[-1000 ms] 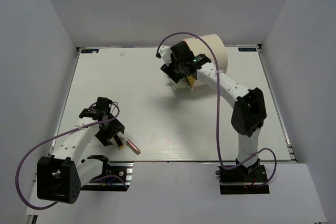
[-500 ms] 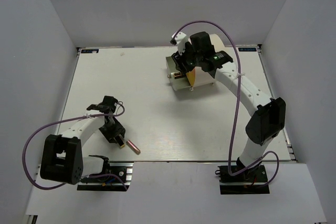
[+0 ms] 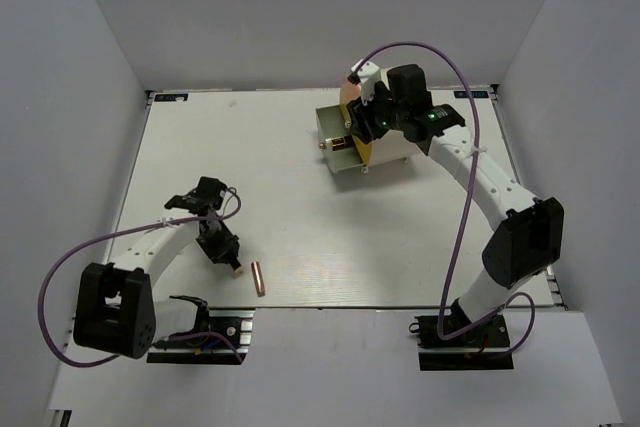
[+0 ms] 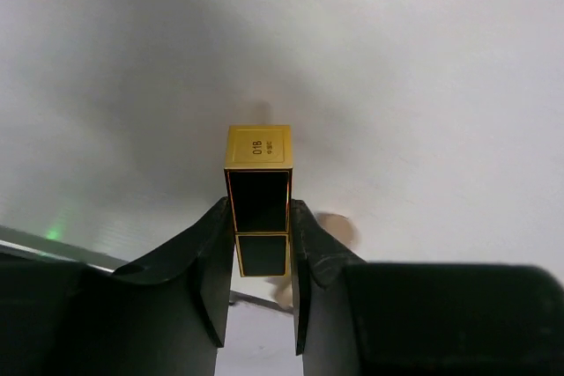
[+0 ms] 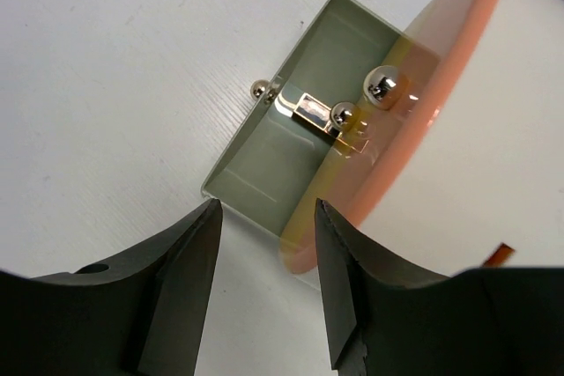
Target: Organize the makeup
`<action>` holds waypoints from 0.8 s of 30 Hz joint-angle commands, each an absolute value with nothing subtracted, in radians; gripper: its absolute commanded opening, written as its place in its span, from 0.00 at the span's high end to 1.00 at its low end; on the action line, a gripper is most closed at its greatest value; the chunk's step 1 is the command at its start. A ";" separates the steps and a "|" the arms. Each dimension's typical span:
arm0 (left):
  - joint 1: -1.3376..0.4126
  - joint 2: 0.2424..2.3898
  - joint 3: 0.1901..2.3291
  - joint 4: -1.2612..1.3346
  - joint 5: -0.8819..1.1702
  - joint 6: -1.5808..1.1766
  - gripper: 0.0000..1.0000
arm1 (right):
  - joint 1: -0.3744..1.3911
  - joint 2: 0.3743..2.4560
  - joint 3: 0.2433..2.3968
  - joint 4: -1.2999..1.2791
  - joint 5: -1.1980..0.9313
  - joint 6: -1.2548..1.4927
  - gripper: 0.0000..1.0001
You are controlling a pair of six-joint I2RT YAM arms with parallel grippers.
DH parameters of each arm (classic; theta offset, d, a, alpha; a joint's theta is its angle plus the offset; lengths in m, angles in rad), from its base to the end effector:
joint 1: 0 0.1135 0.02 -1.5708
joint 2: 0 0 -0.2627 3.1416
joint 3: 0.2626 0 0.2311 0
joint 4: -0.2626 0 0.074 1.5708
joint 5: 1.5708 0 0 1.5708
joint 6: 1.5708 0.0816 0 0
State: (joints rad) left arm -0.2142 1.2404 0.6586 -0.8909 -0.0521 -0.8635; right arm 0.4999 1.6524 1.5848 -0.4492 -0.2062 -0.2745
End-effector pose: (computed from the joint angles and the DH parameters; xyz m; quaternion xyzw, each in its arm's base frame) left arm 0.1665 -0.0319 0.1347 -0.3197 0.9459 -0.0028 0.0554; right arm 0.3447 0.2073 0.3441 -0.3726 0.7765 0.1446 0.4871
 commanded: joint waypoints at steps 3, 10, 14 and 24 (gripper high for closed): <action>-0.229 1.149 0.880 -0.763 0.132 -0.787 0.87 | 0.459 1.551 1.536 -0.365 -0.265 -0.241 0.48; -0.270 1.340 1.101 -0.358 0.396 -0.814 0.91 | 0.408 1.485 1.486 -0.351 -0.360 -0.244 0.96; -0.317 1.565 1.262 -0.197 0.445 -0.844 0.91 | 0.397 1.436 1.451 -0.364 -0.428 -0.288 1.00; -0.426 2.026 1.805 -0.280 0.333 -0.810 0.87 | 0.387 1.356 1.350 -0.360 -0.426 -0.302 1.00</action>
State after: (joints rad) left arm -0.3992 1.9972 1.6852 -0.2203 0.3733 -0.8337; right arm 0.3939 1.3930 1.3678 -0.3897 -0.4126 -0.2886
